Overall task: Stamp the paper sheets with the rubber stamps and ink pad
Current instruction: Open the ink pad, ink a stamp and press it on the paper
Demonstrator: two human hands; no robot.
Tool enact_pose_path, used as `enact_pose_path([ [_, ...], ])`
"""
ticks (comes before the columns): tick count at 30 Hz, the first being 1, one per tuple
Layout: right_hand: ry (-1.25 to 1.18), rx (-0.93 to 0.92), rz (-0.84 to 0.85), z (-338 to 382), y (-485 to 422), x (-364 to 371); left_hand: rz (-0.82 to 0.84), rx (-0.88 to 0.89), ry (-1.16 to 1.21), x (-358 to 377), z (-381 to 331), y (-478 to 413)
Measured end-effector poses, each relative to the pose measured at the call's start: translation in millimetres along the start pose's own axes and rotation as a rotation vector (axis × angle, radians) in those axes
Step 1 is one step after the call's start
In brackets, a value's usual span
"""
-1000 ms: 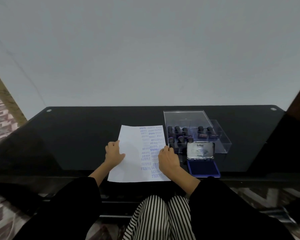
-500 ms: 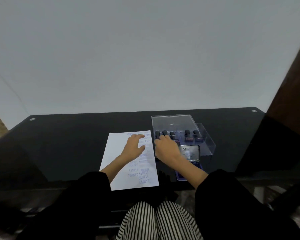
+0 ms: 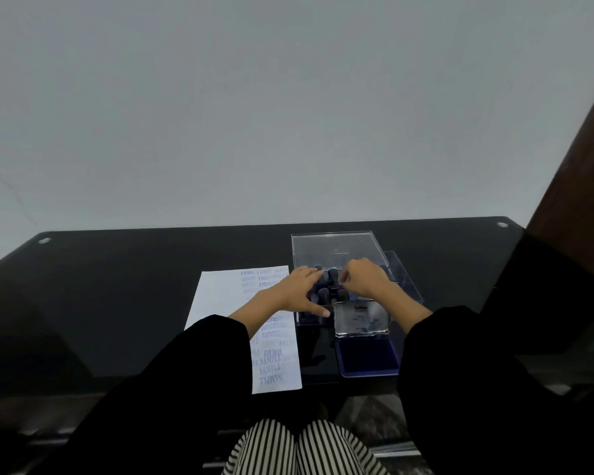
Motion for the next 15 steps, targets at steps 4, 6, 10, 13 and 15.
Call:
enact_pose_path([
  [4, 0.019, -0.017, 0.041, 1, -3, 6, -0.017, 0.034, -0.03, 10, -3, -10],
  [6, 0.043, -0.025, 0.048, 2, -3, 9, -0.049, 0.045, -0.033, 13, -3, -14],
  [10, 0.098, -0.014, 0.064, -2, -5, 16, -0.111, 0.069, -0.033, 14, -3, -17],
  [13, 0.127, -0.02, 0.077, -2, -7, 18, -0.123, 0.073, -0.007, 14, -1, -18],
  [15, 0.151, -0.017, 0.106, 0, -9, 22, -0.134, 0.08, -0.001, 15, 0, -19],
])
Point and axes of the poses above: each hand's wrist, its own y-axis away from the middle knuckle, its own x-axis out of the palm, z = x × y, the point moved 8 cm from there along -y, towards the middle knuckle, and after that the axes turned 14 degrees about -y, right-handed, at the moved point
